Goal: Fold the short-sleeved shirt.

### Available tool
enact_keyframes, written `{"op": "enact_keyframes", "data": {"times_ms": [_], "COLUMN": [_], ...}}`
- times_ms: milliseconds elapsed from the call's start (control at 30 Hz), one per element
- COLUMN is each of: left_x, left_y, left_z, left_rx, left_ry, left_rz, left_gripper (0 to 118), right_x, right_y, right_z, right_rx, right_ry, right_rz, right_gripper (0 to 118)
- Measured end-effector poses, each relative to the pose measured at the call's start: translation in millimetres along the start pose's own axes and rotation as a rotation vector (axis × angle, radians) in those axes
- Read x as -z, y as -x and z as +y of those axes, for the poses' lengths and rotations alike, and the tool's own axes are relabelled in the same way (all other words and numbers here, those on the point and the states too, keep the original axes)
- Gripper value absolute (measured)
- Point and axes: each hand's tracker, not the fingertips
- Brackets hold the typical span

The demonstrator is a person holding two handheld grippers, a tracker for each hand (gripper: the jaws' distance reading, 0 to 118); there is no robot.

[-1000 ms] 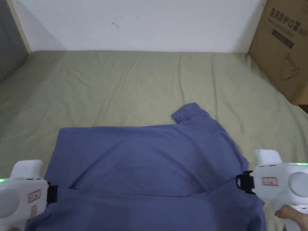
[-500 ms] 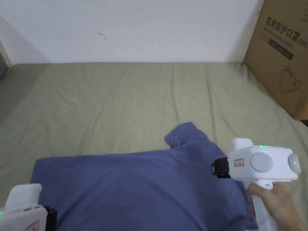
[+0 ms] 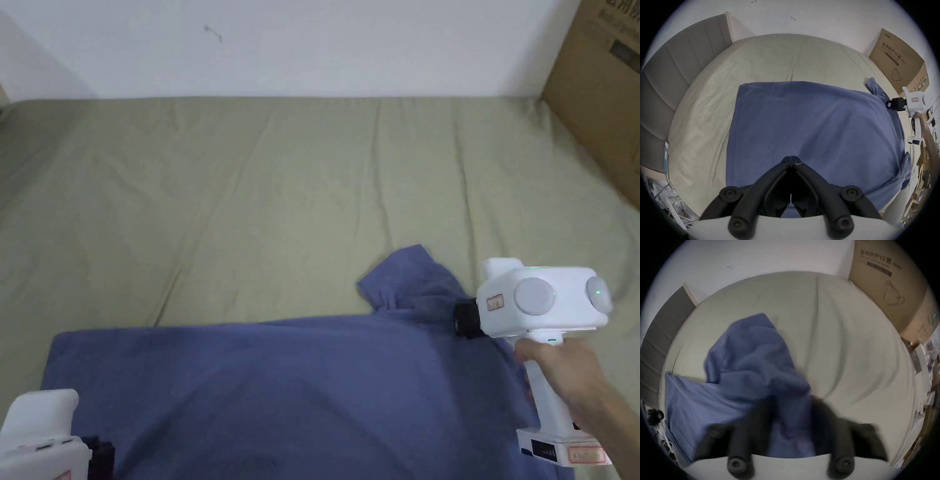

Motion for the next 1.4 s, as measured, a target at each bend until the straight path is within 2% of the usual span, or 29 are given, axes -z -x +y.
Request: {"op": "enact_keyframes", "data": {"times_ms": [33, 100, 200, 267, 300, 433, 500, 533, 567, 600, 633, 667, 833, 967, 1000, 1033, 1067, 1167, 1400], "left_x": [0, 2, -1, -2, -2, -1, 1, 3, 6, 10, 16, 24, 68, 94, 99, 103, 106, 124, 88], "left_y": [1, 2, 5, 9, 11, 24, 32, 36, 41, 44, 49, 54, 81, 92, 93, 92, 90, 84, 78], "left_z": [0, 2, 3, 7, 9, 21, 30, 37, 45, 52, 61, 70, 111, 128, 130, 132, 134, 133, 134], "left_rx": [-0.006, -0.029, -0.039, -0.039, -0.028, -0.035, -0.062, -0.080, -0.076, -0.077, -0.082, -0.082, -0.131, -0.262, -0.251, -0.245, -0.242, -0.122, -0.092], "left_ry": [-0.001, -0.003, -0.018, -0.020, -0.021, -0.032, -0.054, -0.063, -0.060, -0.065, -0.073, -0.074, -0.059, -0.035, -0.034, -0.035, -0.035, 0.029, -0.016], "left_rz": [-0.002, -0.002, -0.009, -0.001, 0.013, 0.040, 0.029, 0.023, 0.026, 0.024, 0.031, 0.038, 0.102, 0.032, 0.029, 0.040, 0.043, 0.067, 0.050], "left_gripper": [0, 0, 0, 0, 0, 0, 3, 17, 42, 82, 102, 108, 106, 105, 99, 80, 41, 2, 2], "right_x": [-7, -7, -16, -31, -37, -61, -57, -55, -53, -54, -53, -52, -49, -46, -45, -43, -43, -40, -54], "right_y": [5, 9, 6, 4, 4, 14, 11, 9, 8, 8, 7, 7, 7, 8, 7, 8, 8, 6, 3], "right_z": [0, 1, 3, 3, 3, 5, 9, 8, 6, 5, 2, -1, -4, -3, -2, -2, -2, -3, -6], "right_rx": [-0.037, -0.050, -0.014, 0.030, 0.025, -0.030, -0.025, -0.017, -0.004, 0.003, 0.008, 0.013, 0.012, 0.013, 0.007, 0.001, -0.001, 0.014, 0.017], "right_ry": [-0.031, 0.005, -0.003, -0.044, -0.059, -0.092, -0.082, -0.075, -0.066, -0.062, -0.057, -0.052, -0.038, -0.034, -0.031, -0.030, -0.027, -0.021, -0.022], "right_rz": [-0.002, -0.001, 0.009, 0.049, 0.080, 0.051, 0.050, 0.050, 0.049, 0.050, 0.052, 0.051, 0.046, 0.045, 0.044, 0.040, 0.037, 0.044, 0.049], "right_gripper": [1, 1, 1, 1, 1, 1, 1, 1, 1, 1, 1, 1, 1, 1, 1, 1, 1, 1, 1]}}
